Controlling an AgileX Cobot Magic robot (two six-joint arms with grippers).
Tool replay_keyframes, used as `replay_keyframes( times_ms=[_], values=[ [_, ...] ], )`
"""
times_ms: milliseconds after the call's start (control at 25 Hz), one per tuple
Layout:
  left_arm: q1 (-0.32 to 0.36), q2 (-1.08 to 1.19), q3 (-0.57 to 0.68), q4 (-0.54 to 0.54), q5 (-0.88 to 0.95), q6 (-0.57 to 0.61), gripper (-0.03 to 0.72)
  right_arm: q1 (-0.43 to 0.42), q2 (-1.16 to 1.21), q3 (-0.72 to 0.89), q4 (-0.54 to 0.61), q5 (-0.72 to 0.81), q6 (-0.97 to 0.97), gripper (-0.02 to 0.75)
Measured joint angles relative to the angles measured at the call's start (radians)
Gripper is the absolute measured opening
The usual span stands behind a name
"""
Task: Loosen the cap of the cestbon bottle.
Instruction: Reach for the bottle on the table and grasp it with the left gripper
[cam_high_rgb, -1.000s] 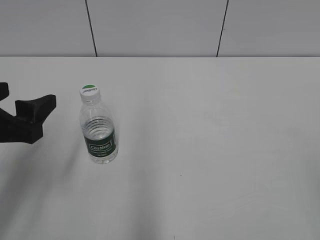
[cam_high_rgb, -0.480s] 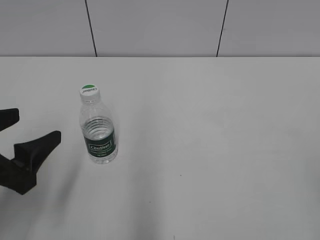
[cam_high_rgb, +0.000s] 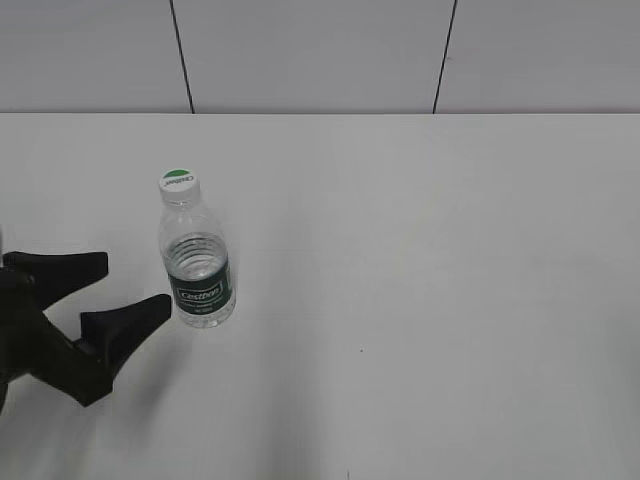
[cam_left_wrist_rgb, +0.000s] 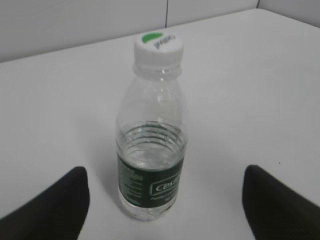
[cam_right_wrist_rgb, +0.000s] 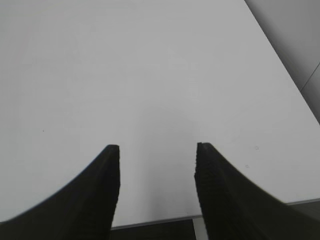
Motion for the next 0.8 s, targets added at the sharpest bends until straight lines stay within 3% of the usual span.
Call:
replay_keyframes(
  times_ms=[120, 320, 800],
  values=[
    [0.077, 0.169, -0.033, 0.113, -0.144, 0.0, 0.563, 0.0, 0.0, 0.0, 0.0, 0.0, 0.0, 0.382],
    [0.164, 0.346, -0.131, 0.287, -0.184, -0.002, 0.563, 0.0, 0.0, 0.0, 0.0, 0.0, 0.0, 0.382],
    [0.186, 0.465, -0.332, 0.43, -0.157, -0.008, 0.563, 0.0, 0.0, 0.0, 0.0, 0.0, 0.0, 0.382]
  ],
)
